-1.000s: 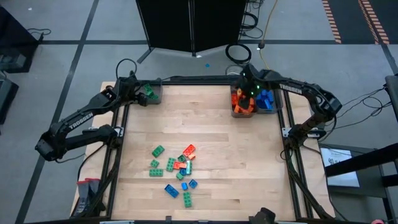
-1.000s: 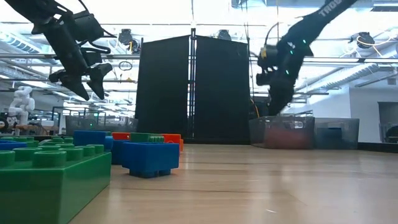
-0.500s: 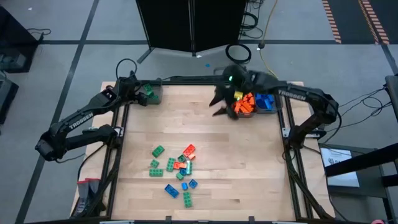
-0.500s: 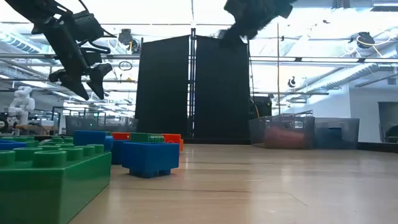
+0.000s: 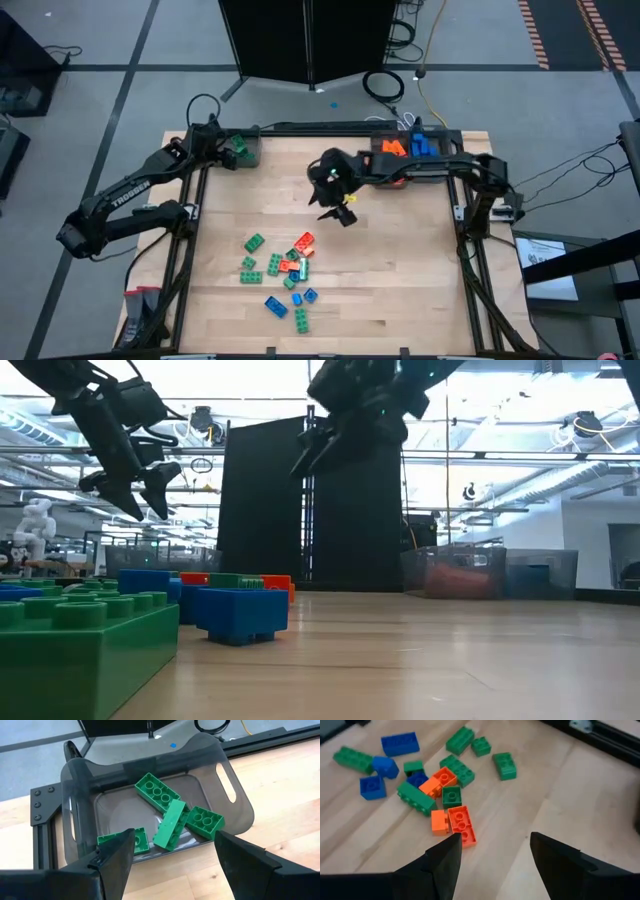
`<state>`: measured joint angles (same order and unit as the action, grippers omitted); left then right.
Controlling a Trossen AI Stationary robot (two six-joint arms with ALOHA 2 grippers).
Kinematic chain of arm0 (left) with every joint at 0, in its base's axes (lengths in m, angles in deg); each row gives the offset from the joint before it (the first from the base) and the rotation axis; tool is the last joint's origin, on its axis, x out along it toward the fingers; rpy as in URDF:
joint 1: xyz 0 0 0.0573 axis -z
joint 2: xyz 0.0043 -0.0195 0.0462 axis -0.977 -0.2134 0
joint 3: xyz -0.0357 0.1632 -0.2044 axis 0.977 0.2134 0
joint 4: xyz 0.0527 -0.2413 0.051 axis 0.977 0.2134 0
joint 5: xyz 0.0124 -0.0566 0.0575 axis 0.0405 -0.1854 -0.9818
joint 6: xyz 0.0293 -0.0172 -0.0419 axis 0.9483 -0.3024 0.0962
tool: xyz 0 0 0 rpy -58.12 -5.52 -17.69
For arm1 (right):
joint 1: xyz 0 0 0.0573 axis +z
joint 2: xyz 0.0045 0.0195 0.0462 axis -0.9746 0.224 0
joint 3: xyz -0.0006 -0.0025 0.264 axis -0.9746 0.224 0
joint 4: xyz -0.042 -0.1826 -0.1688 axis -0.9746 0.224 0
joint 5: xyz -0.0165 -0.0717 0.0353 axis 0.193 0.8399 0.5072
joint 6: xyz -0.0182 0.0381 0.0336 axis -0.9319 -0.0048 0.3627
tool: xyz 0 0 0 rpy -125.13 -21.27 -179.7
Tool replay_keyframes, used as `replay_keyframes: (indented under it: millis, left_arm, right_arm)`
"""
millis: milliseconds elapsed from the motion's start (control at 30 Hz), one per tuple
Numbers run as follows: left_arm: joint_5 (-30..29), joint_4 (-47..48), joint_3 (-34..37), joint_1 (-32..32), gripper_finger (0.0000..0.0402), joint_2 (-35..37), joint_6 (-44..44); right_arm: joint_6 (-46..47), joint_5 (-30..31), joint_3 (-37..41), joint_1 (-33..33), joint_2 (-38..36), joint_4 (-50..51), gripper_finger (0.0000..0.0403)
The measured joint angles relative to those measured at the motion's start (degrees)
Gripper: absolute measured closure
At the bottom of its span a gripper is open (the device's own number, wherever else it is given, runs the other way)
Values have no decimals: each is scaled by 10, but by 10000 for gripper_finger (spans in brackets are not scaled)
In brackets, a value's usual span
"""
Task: Sort blocks
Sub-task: Put the orange game piece into the middle black bin
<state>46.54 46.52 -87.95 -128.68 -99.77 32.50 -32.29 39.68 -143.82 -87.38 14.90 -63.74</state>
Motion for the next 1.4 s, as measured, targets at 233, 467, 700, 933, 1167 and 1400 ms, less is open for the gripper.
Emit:
replay_keyframes:
  millis: [233, 467, 700, 933, 1167, 1400]
  left_arm:
    - [0, 0, 0, 0, 125, -1, 0]
    - [0, 0, 0, 0, 125, -1, 0]
    - [0, -1, 3, 0, 125, -2, 0]
    - [1, 0, 38, 0, 125, -2, 0]
    - [4, -9, 47, 0, 125, -2, -15]
    - [4, -32, 47, 0, 125, -2, -15]
  right_arm:
    - [-28, 0, 0, 18, 58, -38, 172]
    - [-29, -1, 0, 28, 94, -89, 172]
    - [-42, -2, 0, 33, 108, -103, 172]
    - [-40, 0, 0, 47, 129, -107, 172]
    - [-39, 2, -1, 52, 148, -112, 172]
    - [-42, 2, -1, 52, 169, -133, 172]
